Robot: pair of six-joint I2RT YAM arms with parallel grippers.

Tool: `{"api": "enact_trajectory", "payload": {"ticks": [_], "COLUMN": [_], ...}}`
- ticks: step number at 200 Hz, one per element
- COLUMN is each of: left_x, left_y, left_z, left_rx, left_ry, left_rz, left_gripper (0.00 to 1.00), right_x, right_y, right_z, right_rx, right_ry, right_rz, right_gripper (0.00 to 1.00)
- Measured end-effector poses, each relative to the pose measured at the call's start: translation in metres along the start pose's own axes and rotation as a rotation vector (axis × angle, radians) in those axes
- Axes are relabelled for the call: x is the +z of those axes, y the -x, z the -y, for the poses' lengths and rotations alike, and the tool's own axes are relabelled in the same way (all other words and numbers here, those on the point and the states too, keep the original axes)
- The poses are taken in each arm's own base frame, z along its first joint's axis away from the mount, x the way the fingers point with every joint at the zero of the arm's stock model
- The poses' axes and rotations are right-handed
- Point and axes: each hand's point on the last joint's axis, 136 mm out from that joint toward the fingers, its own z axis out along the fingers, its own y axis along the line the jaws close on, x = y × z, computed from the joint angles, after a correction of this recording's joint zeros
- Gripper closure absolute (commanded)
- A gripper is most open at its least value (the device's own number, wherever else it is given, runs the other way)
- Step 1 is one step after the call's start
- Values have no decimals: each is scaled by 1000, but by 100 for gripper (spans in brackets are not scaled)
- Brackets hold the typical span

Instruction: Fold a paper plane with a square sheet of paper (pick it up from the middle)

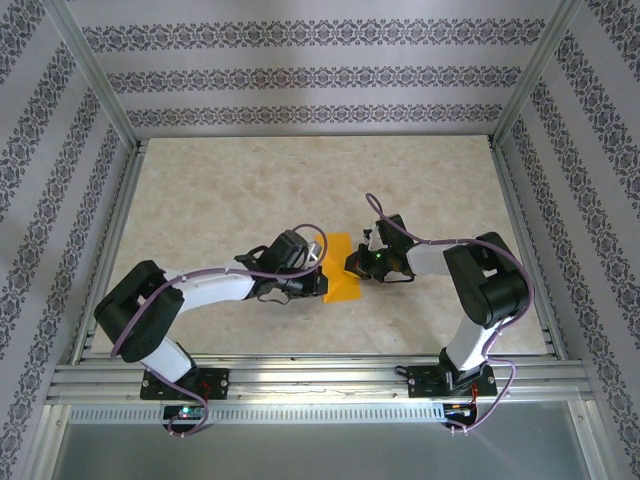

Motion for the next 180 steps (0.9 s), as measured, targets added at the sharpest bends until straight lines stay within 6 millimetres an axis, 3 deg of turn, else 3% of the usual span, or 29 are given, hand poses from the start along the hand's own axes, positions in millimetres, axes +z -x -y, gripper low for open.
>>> {"api": "enact_trajectory", "payload": {"ticks": [21, 38, 98, 146, 180], "left_x": [13, 24, 49, 49, 48], "left_y": [27, 35, 9, 8, 9], "left_z": [9, 10, -35, -35, -35], "left_rx": [11, 17, -36, -21, -13], "left_ry": [5, 15, 94, 34, 36], "left_rz": [15, 11, -63, -27, -25], "left_gripper": [99, 99, 100, 100, 100], "right_x": [0, 0, 0, -6, -7], "right_y": [0, 0, 0, -4, -15], "right_z": [0, 0, 0, -1, -18], "right_rx": [0, 0, 1, -13, -61], "right_ry": [0, 0, -1, -23, -4], "right_rz": [0, 0, 0, 3, -11], "right_gripper": [100, 100, 100, 100, 100]}}
